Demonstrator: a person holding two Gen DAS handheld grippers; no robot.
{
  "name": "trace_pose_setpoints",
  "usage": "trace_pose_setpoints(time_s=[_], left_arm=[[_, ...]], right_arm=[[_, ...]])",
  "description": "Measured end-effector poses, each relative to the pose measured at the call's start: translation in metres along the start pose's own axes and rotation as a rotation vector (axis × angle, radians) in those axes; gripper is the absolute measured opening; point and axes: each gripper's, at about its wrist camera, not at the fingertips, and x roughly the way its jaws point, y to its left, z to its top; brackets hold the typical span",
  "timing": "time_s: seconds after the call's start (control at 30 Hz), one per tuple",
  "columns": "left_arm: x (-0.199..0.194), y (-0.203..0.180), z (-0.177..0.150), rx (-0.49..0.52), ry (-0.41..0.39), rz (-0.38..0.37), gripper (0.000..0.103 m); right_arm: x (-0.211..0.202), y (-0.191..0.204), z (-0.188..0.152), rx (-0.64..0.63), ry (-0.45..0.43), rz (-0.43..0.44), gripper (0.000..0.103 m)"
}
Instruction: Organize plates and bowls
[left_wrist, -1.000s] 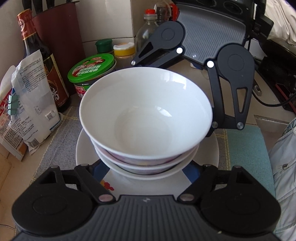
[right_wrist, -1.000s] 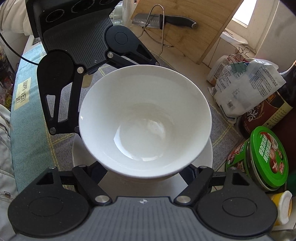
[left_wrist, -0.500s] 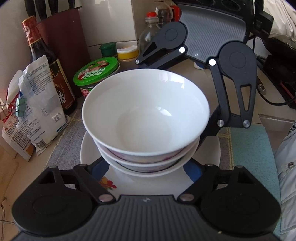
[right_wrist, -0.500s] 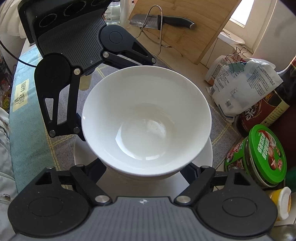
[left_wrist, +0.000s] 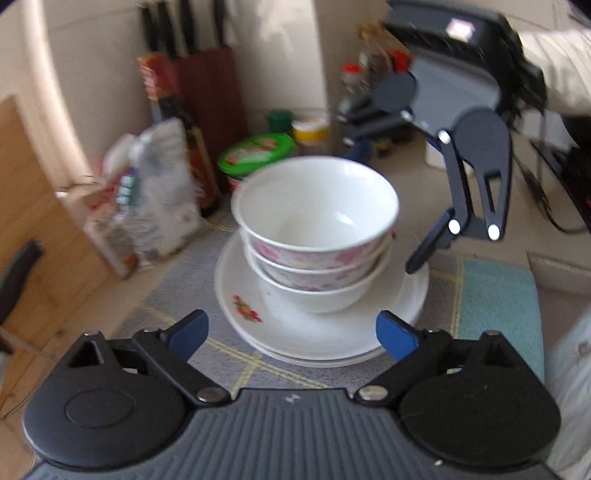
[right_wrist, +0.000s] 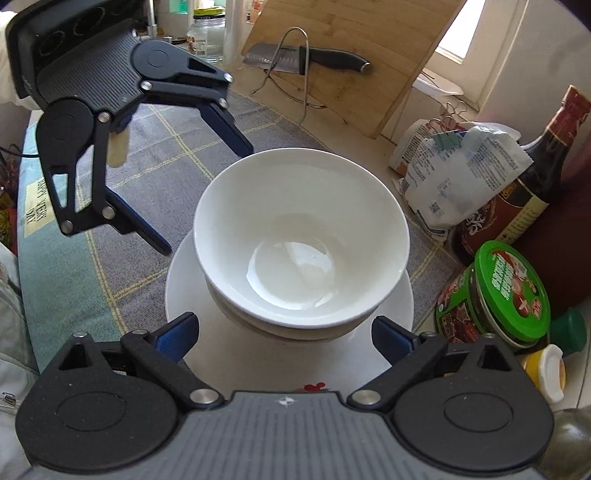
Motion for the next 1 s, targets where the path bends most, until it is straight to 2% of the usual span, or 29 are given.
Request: trace_pose_setpoints(time_s=[0.1, 0.23, 0.4, 0.47, 0.57, 0.73, 0.87, 1.0], left_arm=[[-0.024, 0.007, -0.002, -0.091, -0.102, 0.124, 0.102], [-0.047, 0.011, -0.011, -0.176, -0.209, 0.253, 0.102], [-0.074, 0.004, -0.026, -0.259, -0.288, 0.286, 0.102], [-0.083, 0.002, -0.031, -0.302, -0.276, 0.282, 0.102], [-0.095, -0.001, -0.036, -0.362, -0.192, 0.303, 0.102], [-0.112, 0.0, -0.043, -0.456, -0.125, 0.253, 0.102], [-0.121, -0.006, -0.041, -0.455, -0.085, 0.265, 0.102], [-0.125, -0.01, -0.037, -0.484, -0.051, 0.283, 0.102]], right_arm=[[-0.009, 0.01, 0.002, 0.076, 0.002, -0.053, 0.102], [-0.017, 0.031, 0.009, 0.19, 0.007, -0.112, 0.103], [-0.018, 0.064, 0.023, 0.382, 0.036, -0.204, 0.103], [-0.019, 0.082, 0.029, 0.459, 0.06, -0.28, 0.103], [-0.024, 0.108, 0.034, 0.585, 0.084, -0.397, 0.103], [-0.038, 0.142, 0.034, 0.773, 0.097, -0.548, 0.103], [-0.055, 0.159, 0.027, 0.922, 0.045, -0.6, 0.103], [-0.068, 0.166, 0.022, 1.019, -0.001, -0.634, 0.103]])
